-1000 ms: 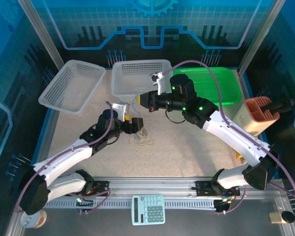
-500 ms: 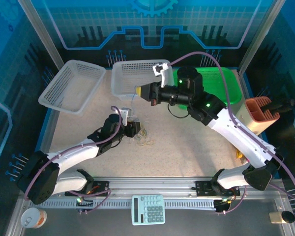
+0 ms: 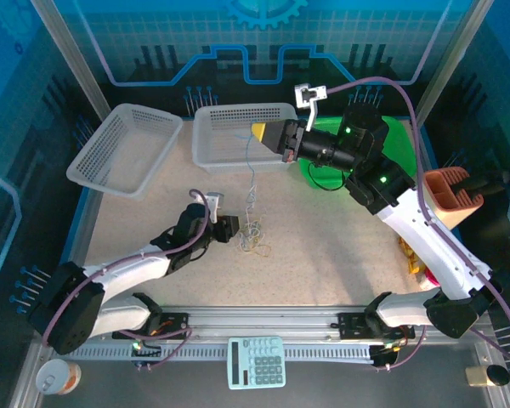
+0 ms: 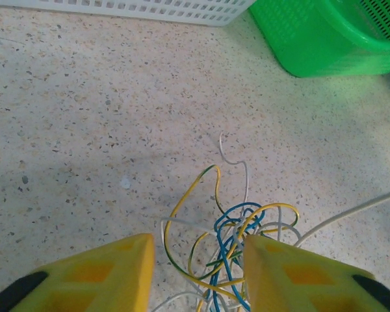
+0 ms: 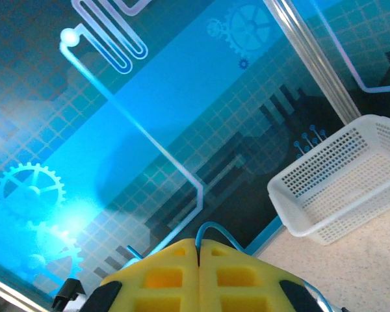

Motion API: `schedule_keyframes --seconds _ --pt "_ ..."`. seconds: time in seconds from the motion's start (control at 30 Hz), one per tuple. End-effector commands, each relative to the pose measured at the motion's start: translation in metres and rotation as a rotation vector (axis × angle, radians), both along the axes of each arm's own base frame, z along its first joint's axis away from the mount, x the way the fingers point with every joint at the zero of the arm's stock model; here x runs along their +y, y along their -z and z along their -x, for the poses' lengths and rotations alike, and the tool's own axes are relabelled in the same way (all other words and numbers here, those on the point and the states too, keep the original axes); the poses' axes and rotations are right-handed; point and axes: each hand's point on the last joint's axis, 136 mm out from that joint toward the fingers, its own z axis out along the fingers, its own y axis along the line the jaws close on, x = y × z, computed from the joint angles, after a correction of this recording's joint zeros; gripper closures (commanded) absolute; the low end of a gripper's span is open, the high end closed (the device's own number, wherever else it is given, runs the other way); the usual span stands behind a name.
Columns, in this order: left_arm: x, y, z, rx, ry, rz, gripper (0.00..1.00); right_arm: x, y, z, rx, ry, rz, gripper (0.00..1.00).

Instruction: Untangle the cables

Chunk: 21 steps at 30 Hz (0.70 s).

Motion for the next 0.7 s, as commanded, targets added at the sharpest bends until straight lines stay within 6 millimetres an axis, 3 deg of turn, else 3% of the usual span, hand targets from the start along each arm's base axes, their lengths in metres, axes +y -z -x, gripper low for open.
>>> schedule_keyframes --seconds 0.0,0.1,0.23,0.43,0.67 --pt "-0.001 -0.019 0.004 -0.047 0.005 0.046 0.51 -0.005 -0.013 0.007 -0.025 -0.019 -0.049 1.0" --pt "0.0 -0.031 0.012 -0.08 0.032 0.064 0.4 -0.004 -0.005 0.007 -0.007 -0.022 -0.046 1.0" --pt "-0.006 -0.043 0.018 -0.119 0.099 0.063 0.31 -0.002 -0.001 0.008 -0.001 -0.028 -0.041 1.0" --pt "-0.014 -0.033 0.02 -0.104 0.157 0.035 0.28 0.002 -0.002 0.008 0.002 -0.039 -0.037 1.0" --pt "-0.022 -0.025 0.001 -0.133 0.151 0.013 0.25 0.01 -0.001 0.013 -0.001 -0.058 -0.031 1.0"
